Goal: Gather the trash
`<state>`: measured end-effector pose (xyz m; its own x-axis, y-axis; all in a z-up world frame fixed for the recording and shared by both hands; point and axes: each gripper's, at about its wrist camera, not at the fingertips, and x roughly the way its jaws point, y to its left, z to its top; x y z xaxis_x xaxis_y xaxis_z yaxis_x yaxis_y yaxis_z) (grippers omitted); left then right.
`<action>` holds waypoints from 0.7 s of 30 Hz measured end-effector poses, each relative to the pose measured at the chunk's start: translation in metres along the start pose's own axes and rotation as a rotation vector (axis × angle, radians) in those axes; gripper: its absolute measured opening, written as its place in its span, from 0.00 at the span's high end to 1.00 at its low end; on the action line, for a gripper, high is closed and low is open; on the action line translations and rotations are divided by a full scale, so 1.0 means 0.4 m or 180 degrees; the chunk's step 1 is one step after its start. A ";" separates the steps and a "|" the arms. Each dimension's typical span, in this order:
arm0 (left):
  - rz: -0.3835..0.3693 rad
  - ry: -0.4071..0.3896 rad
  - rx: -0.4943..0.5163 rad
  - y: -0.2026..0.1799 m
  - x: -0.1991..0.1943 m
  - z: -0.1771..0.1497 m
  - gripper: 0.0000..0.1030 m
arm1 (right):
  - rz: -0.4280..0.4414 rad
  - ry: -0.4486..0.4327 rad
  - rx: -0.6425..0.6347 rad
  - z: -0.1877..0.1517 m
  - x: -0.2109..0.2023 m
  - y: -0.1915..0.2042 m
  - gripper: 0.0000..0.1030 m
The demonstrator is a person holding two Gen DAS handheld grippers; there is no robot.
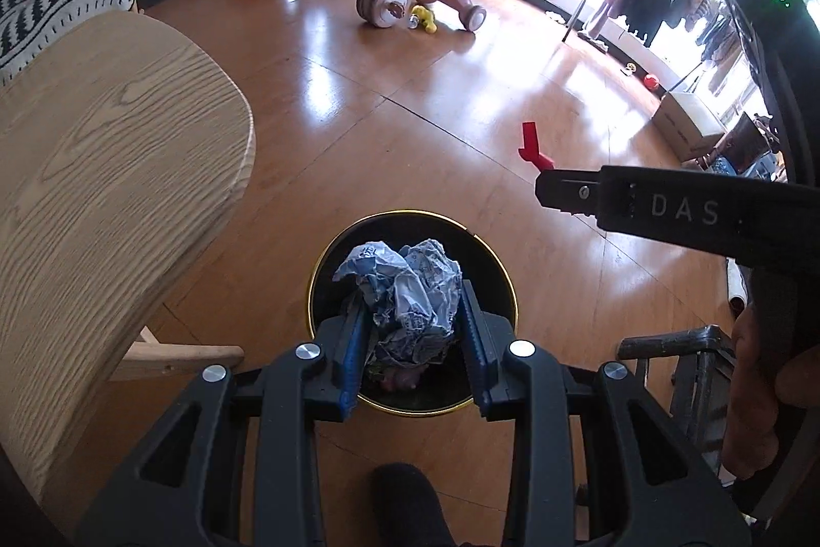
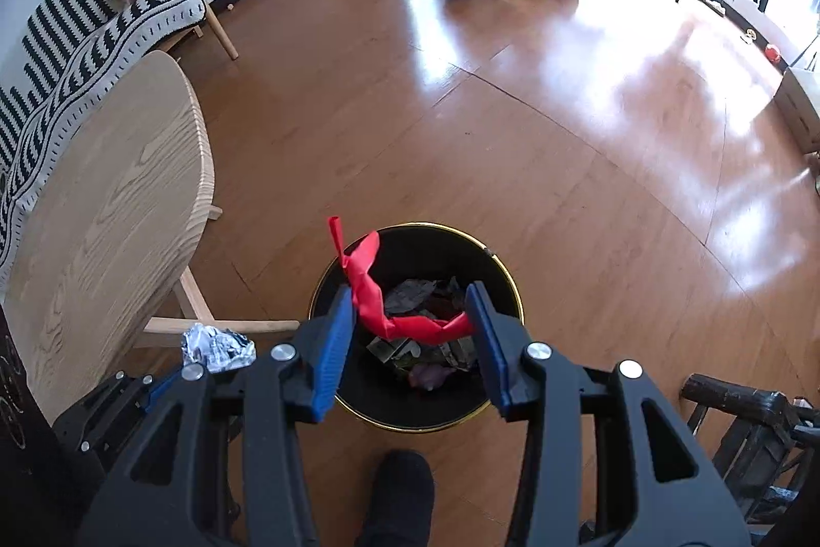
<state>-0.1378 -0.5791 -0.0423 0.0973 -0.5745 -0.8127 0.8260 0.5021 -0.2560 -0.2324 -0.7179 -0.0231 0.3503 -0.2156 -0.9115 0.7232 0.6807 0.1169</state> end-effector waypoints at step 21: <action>-0.0126 -0.0142 -0.0165 0.047 -0.035 0.012 0.23 | -0.0053 -0.0320 -0.0034 0.013 -0.062 0.069 0.31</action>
<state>-0.1210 -0.5647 -0.0333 0.0907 -0.6223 -0.7775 0.8000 0.5105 -0.3153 -0.2179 -0.6974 0.0049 0.3966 -0.2958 -0.8690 0.7232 0.6838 0.0973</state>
